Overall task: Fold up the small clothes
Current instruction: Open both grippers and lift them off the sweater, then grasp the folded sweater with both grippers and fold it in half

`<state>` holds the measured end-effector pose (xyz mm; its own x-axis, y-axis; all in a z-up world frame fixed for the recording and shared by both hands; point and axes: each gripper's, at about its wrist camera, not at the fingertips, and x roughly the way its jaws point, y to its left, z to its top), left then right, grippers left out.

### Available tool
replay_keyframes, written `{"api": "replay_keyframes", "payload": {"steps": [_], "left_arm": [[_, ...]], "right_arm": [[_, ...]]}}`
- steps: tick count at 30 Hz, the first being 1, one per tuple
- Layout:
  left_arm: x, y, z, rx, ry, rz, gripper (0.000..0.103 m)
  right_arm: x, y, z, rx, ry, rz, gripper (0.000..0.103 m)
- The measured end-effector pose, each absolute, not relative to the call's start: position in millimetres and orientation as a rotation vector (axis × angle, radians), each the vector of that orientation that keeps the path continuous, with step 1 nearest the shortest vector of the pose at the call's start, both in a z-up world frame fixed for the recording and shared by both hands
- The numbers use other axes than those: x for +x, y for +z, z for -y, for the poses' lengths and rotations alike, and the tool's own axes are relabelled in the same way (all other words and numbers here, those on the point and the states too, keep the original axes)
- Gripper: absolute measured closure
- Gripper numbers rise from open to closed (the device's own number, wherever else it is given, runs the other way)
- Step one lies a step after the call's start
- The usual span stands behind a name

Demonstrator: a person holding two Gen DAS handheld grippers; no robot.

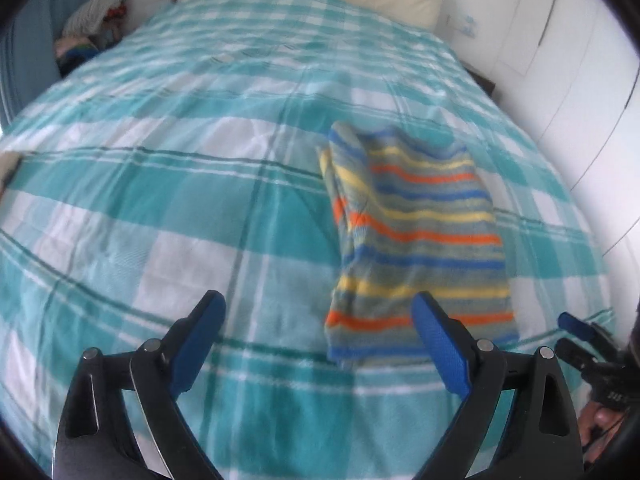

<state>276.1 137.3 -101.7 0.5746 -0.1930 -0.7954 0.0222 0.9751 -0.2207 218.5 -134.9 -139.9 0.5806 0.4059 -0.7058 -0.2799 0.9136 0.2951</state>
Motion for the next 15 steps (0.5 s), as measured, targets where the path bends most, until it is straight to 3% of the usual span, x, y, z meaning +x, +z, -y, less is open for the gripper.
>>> {"api": "replay_keyframes", "payload": {"steps": [4, 12, 13, 14, 15], "left_arm": [[330.6, -123.6, -139.0, -0.306, -0.241, -1.038, 0.008], [380.7, -159.4, -114.0, -0.246, -0.217, -1.096, 0.009], [379.4, -159.2, -110.5, -0.225, -0.205, -1.075, 0.015], [378.2, -159.3, -104.7, -0.200, -0.207, -1.063, 0.045], [378.2, -161.3, -97.6, -0.198, -0.241, -1.077, 0.080]], "right_arm": [[279.4, -132.8, 143.8, 0.316, 0.419, -0.867, 0.028], [387.7, -173.5, 119.6, 0.547, 0.471, -0.960, 0.028], [393.4, -176.4, 113.7, 0.562, 0.485, -0.955, 0.033], [398.4, -178.9, 106.0, 0.573, 0.515, -0.962, 0.051], [404.0, -182.5, 96.3, 0.556, 0.528, -0.998, 0.059]]}}
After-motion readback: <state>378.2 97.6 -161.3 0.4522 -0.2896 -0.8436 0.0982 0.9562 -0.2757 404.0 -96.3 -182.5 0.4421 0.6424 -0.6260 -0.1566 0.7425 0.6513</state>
